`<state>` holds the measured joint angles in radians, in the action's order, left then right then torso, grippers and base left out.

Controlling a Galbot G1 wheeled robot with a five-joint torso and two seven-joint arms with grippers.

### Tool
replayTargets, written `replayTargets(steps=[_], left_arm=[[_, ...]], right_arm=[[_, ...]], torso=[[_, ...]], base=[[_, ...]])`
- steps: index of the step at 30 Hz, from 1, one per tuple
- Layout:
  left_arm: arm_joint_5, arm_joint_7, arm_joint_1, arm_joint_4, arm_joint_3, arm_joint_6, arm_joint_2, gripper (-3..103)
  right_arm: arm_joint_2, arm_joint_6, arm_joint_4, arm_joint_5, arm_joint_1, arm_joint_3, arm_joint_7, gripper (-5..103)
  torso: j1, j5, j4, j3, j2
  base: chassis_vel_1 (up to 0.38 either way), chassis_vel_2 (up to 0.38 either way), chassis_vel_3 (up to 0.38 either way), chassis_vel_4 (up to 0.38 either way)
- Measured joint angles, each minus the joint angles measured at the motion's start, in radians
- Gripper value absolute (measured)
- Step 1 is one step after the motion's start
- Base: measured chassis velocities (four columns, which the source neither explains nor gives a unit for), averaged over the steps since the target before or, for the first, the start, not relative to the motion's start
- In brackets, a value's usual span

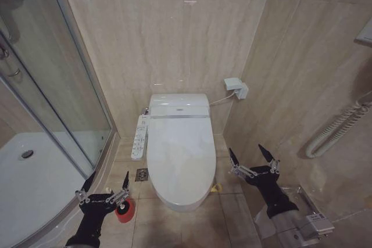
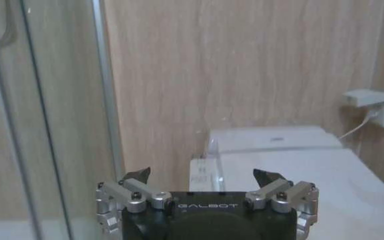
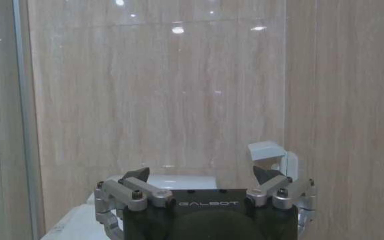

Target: Open the toilet lid, clean the toilet bowl with a toilet brush, close the toilet lid, and flush.

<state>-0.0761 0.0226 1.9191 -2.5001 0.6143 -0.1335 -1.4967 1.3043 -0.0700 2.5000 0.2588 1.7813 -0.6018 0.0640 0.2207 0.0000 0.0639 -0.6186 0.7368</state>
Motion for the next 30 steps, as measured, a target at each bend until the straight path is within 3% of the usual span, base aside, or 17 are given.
replayTargets(steps=[1, 5, 8, 10, 12, 14, 27, 30], left_arm=[[0.0, 0.0, 0.0, 0.0, 0.0, 0.0, 0.0, 100], [-0.011, -0.046, -0.032, 0.0, 0.028, -0.133, -0.088, 100], [-0.014, -0.06, -0.042, 0.0, 0.036, -0.175, -0.113, 100], [0.003, -0.084, -0.053, 0.0, 0.055, -0.165, -0.119, 100], [0.033, -0.117, -0.077, 0.0, 0.104, -0.109, -0.119, 100], [0.037, -0.125, -0.084, 0.0, 0.12, -0.091, -0.119, 100], [-0.017, -0.155, -0.11, 0.007, 0.178, -0.004, -0.114, 100], [-0.037, -0.186, -0.117, 0.031, 0.197, 0.049, -0.114, 100]], right_arm=[[0.0, 0.0, 0.0, 0.0, 0.0, 0.0, 0.0, 100], [0.0, 0.0, 0.0, 0.0, 0.0, 0.0, 0.0, 100], [0.0, 0.0, 0.0, 0.0, 0.0, 0.0, 0.0, 100], [0.0, 0.0, 0.0, 0.0, 0.0, 0.0, 0.0, 100], [0.0, 0.0, 0.0, 0.0, 0.0, 0.0, 0.0, 100], [0.0, 0.0, 0.0, 0.0, 0.0, 0.0, 0.0, 100], [0.0, 0.0, 0.0, 0.0, 0.0, 0.0, 0.0, 100], [0.0, 0.0, 0.0, 0.0, 0.0, 0.0, 0.0, 100]], torso=[[0.0, 0.0, 0.0, 0.0, 0.0], [0.0, 0.0001, 0.0, 0.0, 0.0], [0.0, 0.0001, -0.0001, 0.0, 0.0], [0.0, -0.0002, -0.0001, 0.0, 0.0], [0.0, 0.0, 0.0002, 0.0, 0.0], [0.0, -0.0002, 0.0001, 0.0, 0.0], [0.0, 0.0, 0.0001, 0.0, 0.0], [0.0, -0.0001, 0.0, 0.0, 0.0]], base=[[0.0, 0.0, 0.0, 0.0], [0.0, 0.0, 0.0, 0.0], [0.0, 0.0, 0.0, 0.0], [0.0, 0.0, 0.0, 0.0], [0.0, 0.0, 0.0, 0.0], [0.0, 0.0, 0.0, 0.0], [0.0, 0.0, 0.0, 0.0], [0.0, 0.0, 0.0, 0.0]])
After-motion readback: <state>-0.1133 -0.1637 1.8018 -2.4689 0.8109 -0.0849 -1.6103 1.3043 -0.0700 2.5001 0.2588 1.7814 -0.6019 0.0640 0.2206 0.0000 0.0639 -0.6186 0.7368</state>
